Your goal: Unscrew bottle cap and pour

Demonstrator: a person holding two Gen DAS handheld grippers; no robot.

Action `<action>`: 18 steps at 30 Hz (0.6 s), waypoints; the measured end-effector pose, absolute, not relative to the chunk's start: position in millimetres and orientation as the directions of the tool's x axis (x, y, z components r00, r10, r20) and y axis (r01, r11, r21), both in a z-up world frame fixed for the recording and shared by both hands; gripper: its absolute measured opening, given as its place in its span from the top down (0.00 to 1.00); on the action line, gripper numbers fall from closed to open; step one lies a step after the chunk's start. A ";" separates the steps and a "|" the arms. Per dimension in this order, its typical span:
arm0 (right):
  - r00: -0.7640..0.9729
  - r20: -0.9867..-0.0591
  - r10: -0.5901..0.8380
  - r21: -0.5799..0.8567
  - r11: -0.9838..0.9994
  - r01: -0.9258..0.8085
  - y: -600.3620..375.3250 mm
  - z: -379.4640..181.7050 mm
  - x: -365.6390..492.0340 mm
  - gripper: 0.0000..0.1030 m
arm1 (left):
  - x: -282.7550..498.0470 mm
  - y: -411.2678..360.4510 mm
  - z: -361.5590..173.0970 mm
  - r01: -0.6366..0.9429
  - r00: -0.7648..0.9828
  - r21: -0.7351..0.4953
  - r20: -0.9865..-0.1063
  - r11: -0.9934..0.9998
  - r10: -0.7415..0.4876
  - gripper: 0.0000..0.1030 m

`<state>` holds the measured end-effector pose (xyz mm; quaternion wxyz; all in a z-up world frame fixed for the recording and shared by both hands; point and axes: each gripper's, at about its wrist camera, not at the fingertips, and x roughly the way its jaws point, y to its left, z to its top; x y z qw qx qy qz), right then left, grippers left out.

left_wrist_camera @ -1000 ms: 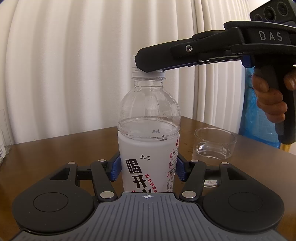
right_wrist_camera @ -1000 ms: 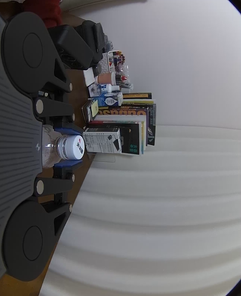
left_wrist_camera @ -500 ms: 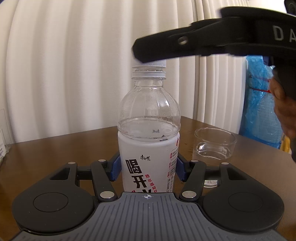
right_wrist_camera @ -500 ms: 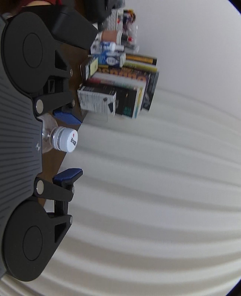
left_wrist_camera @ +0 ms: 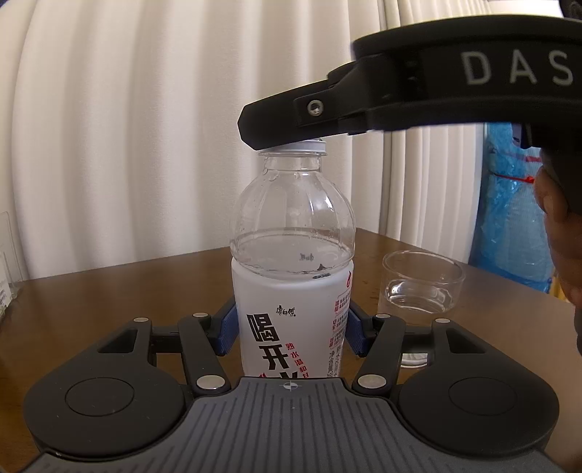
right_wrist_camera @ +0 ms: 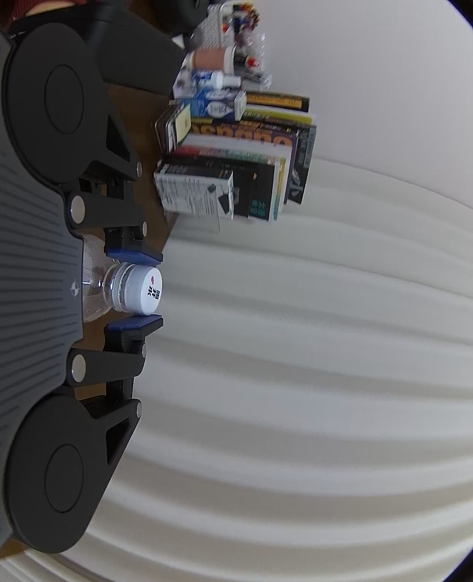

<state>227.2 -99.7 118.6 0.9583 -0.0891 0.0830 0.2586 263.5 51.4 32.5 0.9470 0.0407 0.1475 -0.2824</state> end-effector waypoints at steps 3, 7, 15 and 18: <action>0.800 -0.216 0.560 -0.074 0.807 -0.585 -115.9 120.6 234.7 0.69 | 262.9 51.4 33.3 0.548 0.796 -0.007 -0.301 0.836 -0.525 0.44; 0.716 -0.225 0.661 -0.044 0.727 -0.685 -134.8 123.1 245.9 0.69 | 262.0 52.3 33.7 0.552 0.795 -0.004 -0.300 0.834 -0.528 0.44; 0.562 -0.252 0.788 0.024 0.585 -0.810 -157.0 131.4 270.6 0.69 | 262.1 51.6 35.1 0.554 0.794 -0.002 -0.298 0.833 -0.529 0.44; 0.574 -0.242 0.782 0.005 0.593 -0.805 -154.8 131.3 266.8 0.69 | 262.1 51.1 35.1 0.554 0.794 -0.003 -0.298 0.833 -0.529 0.44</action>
